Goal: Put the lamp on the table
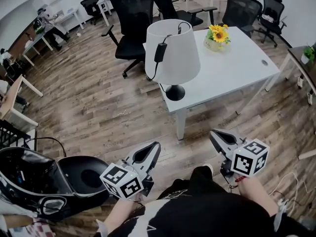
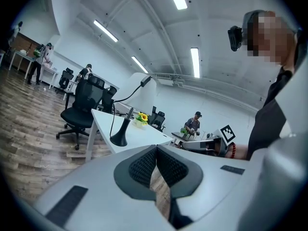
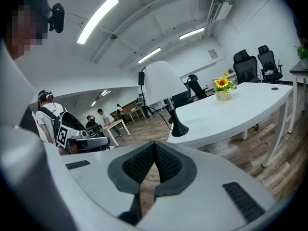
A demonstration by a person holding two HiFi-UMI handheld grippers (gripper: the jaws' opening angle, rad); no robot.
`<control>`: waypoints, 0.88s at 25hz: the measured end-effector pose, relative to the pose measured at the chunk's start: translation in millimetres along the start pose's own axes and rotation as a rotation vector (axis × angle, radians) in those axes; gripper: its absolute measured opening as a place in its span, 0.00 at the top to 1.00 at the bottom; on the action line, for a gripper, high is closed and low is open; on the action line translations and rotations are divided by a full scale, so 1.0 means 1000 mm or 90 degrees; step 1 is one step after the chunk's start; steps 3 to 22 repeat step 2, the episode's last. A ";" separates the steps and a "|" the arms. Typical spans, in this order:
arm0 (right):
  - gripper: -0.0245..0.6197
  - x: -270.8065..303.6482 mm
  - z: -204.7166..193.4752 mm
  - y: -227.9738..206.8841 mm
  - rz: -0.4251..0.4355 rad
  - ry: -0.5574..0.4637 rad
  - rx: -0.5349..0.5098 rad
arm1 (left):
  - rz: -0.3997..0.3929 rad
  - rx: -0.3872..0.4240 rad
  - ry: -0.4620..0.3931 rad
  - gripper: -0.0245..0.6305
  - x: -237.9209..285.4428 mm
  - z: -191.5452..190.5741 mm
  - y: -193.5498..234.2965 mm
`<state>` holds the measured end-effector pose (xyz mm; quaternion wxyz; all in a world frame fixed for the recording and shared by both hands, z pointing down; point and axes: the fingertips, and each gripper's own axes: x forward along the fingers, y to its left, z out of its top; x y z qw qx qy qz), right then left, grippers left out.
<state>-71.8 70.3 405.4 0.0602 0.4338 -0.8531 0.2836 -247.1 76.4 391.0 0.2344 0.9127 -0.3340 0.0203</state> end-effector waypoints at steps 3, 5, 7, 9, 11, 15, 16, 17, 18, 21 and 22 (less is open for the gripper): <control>0.94 0.002 -0.001 -0.002 -0.003 0.001 0.002 | 0.002 -0.003 0.001 0.94 0.000 -0.001 0.004; 0.94 0.002 -0.001 -0.002 -0.003 0.001 0.002 | 0.002 -0.003 0.001 0.94 0.000 -0.001 0.004; 0.94 0.002 -0.001 -0.002 -0.003 0.001 0.002 | 0.002 -0.003 0.001 0.94 0.000 -0.001 0.004; 0.94 0.002 -0.001 -0.002 -0.003 0.001 0.002 | 0.002 -0.003 0.001 0.94 0.000 -0.001 0.004; 0.94 0.002 -0.001 -0.002 -0.003 0.001 0.002 | 0.002 -0.003 0.001 0.94 0.000 -0.001 0.004; 0.94 0.002 -0.001 -0.002 -0.003 0.001 0.002 | 0.002 -0.003 0.001 0.94 0.000 -0.001 0.004; 0.94 0.002 -0.001 -0.002 -0.003 0.001 0.002 | 0.002 -0.003 0.001 0.94 0.000 -0.001 0.004; 0.94 0.002 -0.001 -0.002 -0.003 0.001 0.002 | 0.002 -0.003 0.001 0.94 0.000 -0.001 0.004; 0.94 0.002 -0.001 -0.002 -0.003 0.001 0.002 | 0.002 -0.003 0.001 0.94 0.000 -0.001 0.004; 0.94 0.002 -0.001 -0.002 -0.003 0.001 0.002 | 0.002 -0.003 0.001 0.94 0.000 -0.001 0.004; 0.94 0.002 -0.001 -0.002 -0.003 0.001 0.002 | 0.002 -0.003 0.001 0.94 0.000 -0.001 0.004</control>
